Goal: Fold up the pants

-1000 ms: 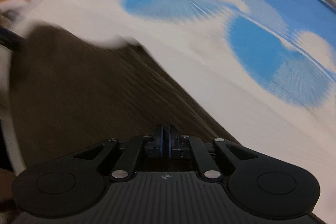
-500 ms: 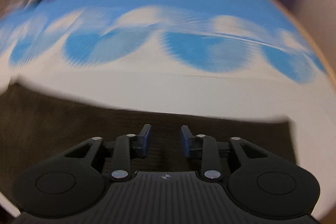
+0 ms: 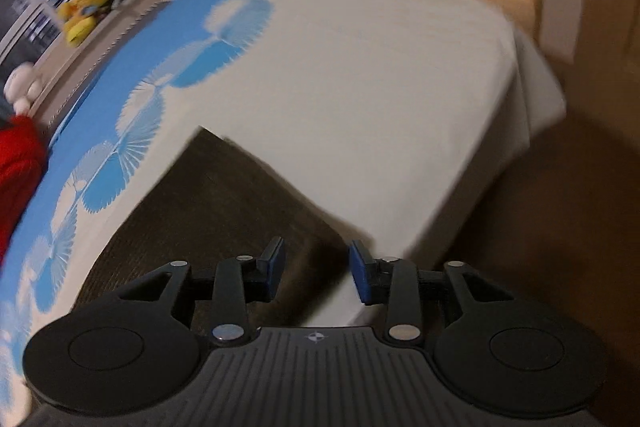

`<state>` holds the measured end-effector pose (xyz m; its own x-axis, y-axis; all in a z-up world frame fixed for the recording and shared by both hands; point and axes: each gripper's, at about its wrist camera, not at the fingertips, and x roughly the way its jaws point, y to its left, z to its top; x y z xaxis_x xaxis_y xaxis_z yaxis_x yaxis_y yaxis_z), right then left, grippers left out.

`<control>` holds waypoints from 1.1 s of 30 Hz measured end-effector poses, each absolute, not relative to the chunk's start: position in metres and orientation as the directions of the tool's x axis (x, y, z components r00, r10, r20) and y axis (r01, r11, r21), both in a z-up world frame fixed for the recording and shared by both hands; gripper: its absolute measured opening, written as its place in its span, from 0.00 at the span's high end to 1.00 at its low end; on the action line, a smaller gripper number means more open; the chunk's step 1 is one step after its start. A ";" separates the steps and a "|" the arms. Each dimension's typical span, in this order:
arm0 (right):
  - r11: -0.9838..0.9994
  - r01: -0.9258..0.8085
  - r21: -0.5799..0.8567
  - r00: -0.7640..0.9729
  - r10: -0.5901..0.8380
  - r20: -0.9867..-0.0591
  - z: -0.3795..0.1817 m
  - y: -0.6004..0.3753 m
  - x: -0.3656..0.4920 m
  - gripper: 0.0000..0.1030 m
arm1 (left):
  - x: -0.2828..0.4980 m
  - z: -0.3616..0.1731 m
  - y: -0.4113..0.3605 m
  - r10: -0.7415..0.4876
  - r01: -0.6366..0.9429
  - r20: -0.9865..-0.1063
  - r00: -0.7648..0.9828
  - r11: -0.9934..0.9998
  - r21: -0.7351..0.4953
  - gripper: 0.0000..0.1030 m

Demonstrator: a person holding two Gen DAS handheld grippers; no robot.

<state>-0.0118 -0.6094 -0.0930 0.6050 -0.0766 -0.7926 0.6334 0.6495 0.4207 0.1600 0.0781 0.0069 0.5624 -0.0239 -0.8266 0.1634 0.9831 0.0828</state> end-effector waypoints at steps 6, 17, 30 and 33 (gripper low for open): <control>0.573 0.638 0.514 0.593 0.059 -0.803 -0.124 -0.600 0.002 0.60 | 0.166 -0.005 0.068 0.004 0.179 -0.841 0.541 0.977 0.120 0.50; 0.442 0.742 0.504 0.538 0.055 -0.841 -0.142 -0.594 0.028 0.66 | 0.169 -0.009 0.066 0.016 0.179 -0.847 0.532 0.975 0.131 0.50; 0.821 0.504 0.268 0.733 -0.243 -0.635 -0.033 -0.463 0.060 0.89 | 0.154 0.008 0.101 0.013 0.128 -0.823 0.568 0.986 0.105 0.50; 0.955 0.276 0.108 0.860 -0.195 -0.471 -0.001 -0.368 0.064 0.89 | 0.147 0.012 0.117 0.020 0.102 -0.820 0.572 0.990 0.096 0.50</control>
<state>0.0644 -0.3681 -0.0012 0.8601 -0.1955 -0.4711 0.2764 0.9549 0.1085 0.1474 0.1174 0.0115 0.5722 0.0203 -0.8199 0.1020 0.9902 0.0958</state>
